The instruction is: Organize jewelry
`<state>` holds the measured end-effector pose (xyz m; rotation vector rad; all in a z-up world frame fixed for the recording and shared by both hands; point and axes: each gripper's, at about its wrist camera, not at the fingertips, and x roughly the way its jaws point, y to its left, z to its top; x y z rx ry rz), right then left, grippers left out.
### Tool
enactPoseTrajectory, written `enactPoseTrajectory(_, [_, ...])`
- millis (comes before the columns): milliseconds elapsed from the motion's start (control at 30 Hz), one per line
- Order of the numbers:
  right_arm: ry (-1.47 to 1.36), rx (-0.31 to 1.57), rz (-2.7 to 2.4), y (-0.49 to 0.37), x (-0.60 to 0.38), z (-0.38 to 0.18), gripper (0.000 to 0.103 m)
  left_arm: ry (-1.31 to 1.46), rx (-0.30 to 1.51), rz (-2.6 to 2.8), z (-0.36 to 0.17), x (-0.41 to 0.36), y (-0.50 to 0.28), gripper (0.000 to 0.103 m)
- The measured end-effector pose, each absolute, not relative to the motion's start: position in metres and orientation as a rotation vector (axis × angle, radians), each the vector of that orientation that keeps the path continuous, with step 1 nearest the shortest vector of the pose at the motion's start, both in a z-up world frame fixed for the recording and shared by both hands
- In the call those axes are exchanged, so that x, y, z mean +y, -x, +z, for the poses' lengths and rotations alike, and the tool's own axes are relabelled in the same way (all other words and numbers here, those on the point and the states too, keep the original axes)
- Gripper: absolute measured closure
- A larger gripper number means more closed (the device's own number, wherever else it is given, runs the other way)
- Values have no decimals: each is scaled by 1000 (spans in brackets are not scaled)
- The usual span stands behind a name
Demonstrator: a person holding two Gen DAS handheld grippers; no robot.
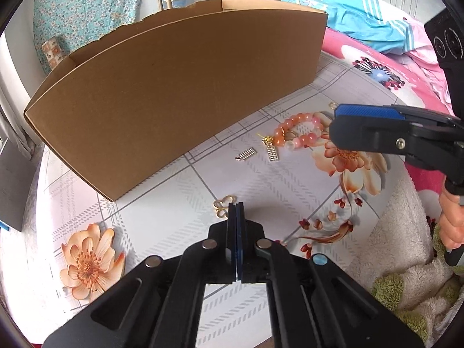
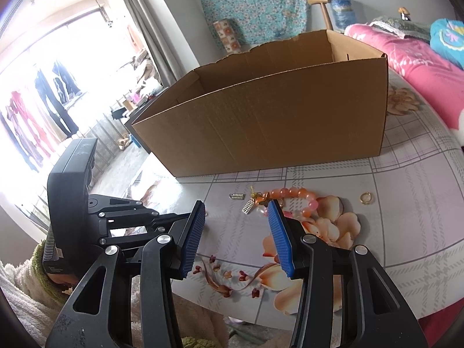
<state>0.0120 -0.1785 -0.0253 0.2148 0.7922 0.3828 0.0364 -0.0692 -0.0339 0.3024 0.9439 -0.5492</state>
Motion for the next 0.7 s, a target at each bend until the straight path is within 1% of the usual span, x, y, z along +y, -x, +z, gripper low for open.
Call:
enactPoseTrajectory(233, [-210,801,396,-11,-180,-28,58,-252,940,-545,-29,-56,-36,103])
enactPoseTrajectory(333, [-211,809,402,-12,-178,-29,58,-201,964,-554,-27,-49,-41,102])
enactPoseTrajectory(400, [-216,812,408,-13,-177,-30,58,-195,983,-550,-28,-48,-45,96])
enactPoseTrajectory(433, [-217,814,410,-14,-176,-31,58,-198,993,-548,-29,-49,-46,90])
enactPoseTrajectory(467, [-218,813,413,-14,-176,-31,58,-202,997,-546,-29,-51,-47,88])
enactPoseTrajectory(567, [-224,810,420,-14,-175,-31,58,-221,1030,-562,-33,-62,-51,84])
enactPoseTrajectory(700, [-252,809,426,-14,-179,-33,58,-271,1031,-539,-33,-71,-54,84])
